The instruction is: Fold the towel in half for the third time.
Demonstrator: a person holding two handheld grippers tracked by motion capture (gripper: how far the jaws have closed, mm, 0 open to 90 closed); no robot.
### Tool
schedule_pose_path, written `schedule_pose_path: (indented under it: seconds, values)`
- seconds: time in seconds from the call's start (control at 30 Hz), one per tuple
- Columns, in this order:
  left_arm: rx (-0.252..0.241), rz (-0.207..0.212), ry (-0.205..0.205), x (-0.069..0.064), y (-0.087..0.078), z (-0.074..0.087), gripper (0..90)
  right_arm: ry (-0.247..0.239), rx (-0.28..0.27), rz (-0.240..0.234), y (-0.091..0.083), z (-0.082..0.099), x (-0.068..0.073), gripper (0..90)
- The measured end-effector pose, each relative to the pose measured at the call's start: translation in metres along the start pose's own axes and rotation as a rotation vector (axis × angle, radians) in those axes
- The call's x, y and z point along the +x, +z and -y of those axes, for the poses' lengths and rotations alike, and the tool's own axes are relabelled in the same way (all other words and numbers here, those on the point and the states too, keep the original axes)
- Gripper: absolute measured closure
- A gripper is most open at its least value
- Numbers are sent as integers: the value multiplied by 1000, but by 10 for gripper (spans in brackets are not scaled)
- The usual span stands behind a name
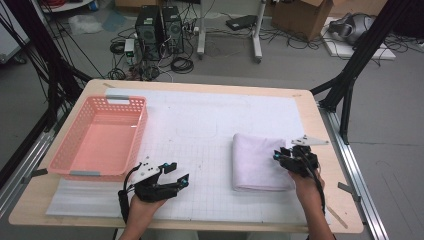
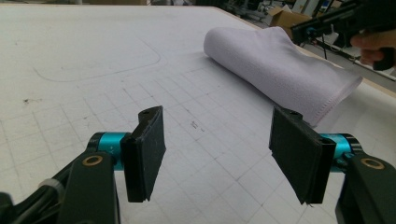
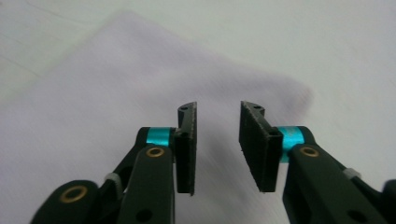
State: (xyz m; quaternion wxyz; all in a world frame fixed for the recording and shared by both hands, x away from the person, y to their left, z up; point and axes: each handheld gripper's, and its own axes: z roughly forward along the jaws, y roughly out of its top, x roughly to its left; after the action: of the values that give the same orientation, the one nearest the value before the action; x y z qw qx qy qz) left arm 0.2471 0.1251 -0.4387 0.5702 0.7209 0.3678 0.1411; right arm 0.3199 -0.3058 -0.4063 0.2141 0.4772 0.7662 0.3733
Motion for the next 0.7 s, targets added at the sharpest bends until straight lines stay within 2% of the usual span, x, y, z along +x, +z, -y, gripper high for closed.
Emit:
schedule_pose_path:
  seconds: [0.07, 0.17, 0.3, 0.4, 0.57, 0.7]
  values:
    - [2, 0, -2, 1, 0, 0, 360, -21, 7, -7, 12, -12, 10, 646]
    - [1, 2, -3, 0, 0, 0, 360, -54, 46, -4, 32, -25, 22, 672]
    - [0, 1, 1, 0, 0, 0, 360, -67, 117, -4, 60, -30, 30, 668]
    - [1, 0, -2, 1, 0, 0, 360, -76, 107, -39, 71, -34, 37, 637]
    - [-3, 1, -3, 2, 0, 0, 358, -127, 88, -85, 81, -36, 49, 633]
    - [-6, 6, -5, 1, 1, 0, 351, -121, 64, -142, 82, -36, 48, 592]
